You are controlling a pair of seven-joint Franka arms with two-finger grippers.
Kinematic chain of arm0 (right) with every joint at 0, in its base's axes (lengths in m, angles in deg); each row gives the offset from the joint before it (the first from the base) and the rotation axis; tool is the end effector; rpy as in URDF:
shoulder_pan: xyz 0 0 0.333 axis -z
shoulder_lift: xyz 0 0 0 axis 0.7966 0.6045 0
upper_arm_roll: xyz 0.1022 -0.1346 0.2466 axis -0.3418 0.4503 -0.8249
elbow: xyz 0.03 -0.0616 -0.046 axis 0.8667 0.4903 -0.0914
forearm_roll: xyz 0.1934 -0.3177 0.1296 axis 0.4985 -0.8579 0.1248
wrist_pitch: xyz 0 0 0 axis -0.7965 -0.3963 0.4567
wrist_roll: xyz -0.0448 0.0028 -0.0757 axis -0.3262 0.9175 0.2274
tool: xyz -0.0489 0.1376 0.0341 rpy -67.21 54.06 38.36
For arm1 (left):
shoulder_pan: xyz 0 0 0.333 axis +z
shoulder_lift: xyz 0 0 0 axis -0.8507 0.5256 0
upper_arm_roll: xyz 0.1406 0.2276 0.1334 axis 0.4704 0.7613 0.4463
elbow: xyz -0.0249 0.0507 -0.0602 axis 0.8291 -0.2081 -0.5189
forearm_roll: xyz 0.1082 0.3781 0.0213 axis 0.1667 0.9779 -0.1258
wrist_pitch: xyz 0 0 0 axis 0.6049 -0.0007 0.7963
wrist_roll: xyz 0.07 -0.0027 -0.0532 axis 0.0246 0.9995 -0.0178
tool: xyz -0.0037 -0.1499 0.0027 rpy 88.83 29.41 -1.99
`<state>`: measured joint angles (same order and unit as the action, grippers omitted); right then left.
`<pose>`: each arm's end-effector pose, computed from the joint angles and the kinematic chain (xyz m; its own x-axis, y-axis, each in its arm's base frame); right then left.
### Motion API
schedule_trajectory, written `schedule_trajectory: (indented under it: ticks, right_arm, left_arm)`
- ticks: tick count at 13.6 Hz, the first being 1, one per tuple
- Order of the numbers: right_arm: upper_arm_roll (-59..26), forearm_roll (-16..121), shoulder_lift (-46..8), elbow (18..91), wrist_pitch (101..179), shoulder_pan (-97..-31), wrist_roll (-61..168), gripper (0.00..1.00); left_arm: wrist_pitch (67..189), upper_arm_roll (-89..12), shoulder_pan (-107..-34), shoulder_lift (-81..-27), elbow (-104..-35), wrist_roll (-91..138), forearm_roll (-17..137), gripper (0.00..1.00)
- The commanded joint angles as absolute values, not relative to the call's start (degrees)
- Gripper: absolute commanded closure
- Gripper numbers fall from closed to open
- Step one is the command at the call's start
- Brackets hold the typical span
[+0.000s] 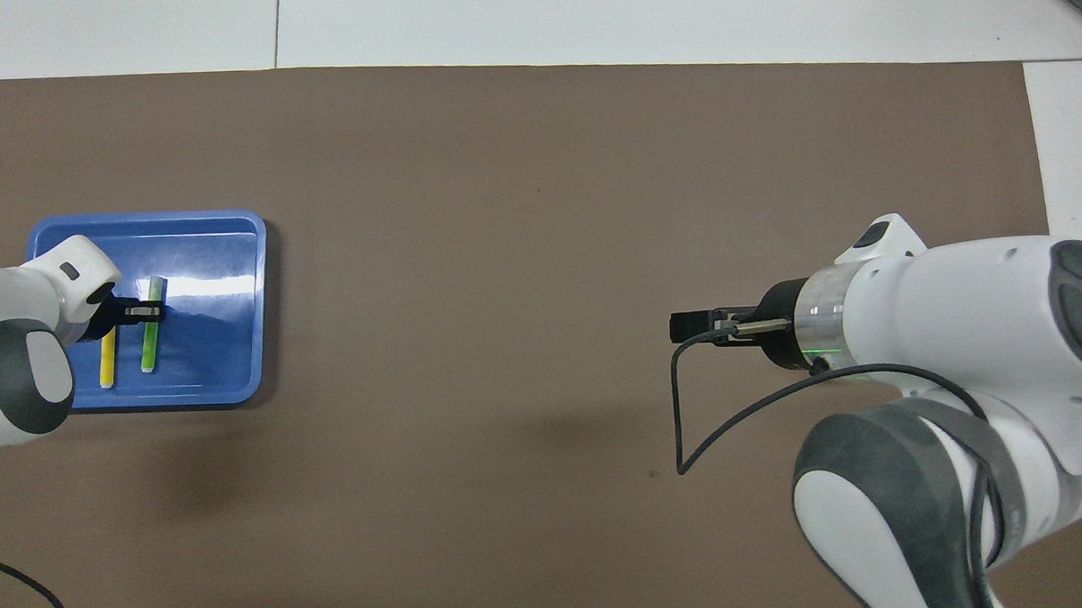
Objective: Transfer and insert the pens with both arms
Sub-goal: 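Grasp the green pen with the left gripper while the right gripper returns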
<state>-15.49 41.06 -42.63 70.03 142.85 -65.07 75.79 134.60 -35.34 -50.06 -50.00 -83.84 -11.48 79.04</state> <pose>0.5047 0.1991 0.4527 0.9949 -0.0764 0.0656 -0.0520 -0.9478 -0.3144 0.5732 0.0825 0.2406 0.9834 -0.1080 0.1456 -0.1123 -0.9934 0.0222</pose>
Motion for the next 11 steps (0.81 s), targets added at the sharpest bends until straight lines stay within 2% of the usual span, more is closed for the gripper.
schedule_trajectory:
  ticks: [1, 3, 6, 9, 11]
  right_arm:
    - [-15.4, 47.8, -42.2, 70.4, 143.9, -65.2, 81.7, 0.0]
    - [-15.4, 53.2, -41.9, 70.3, 146.4, -65.5, 87.1, 0.0]
    - [-15.4, 53.5, -40.1, 70.1, 152.2, -69.3, 89.0, 0.0]
    - [-15.4, 53.5, -38.7, 70.0, 156.7, -71.9, 94.4, 0.0]
    - [-15.4, 54.7, -38.5, 69.9, 157.0, -72.0, 95.6, 0.0]
  left_arm:
    - [135.5, -35.6, -49.6, -49.3, -83.6, -11.9, 80.0, 1.0]
    - [134.8, -35.6, -49.6, -49.3, -83.6, -11.3, 79.9, 1.0]
    - [133.4, -35.7, -49.9, -49.6, -83.3, -9.4, 79.8, 1.0]
    - [125.7, -35.6, -51.2, -50.9, -79.8, -4.2, 79.8, 1.0]
    - [122.0, -35.7, -52.6, -52.4, -78.8, -0.3, 79.8, 1.0]
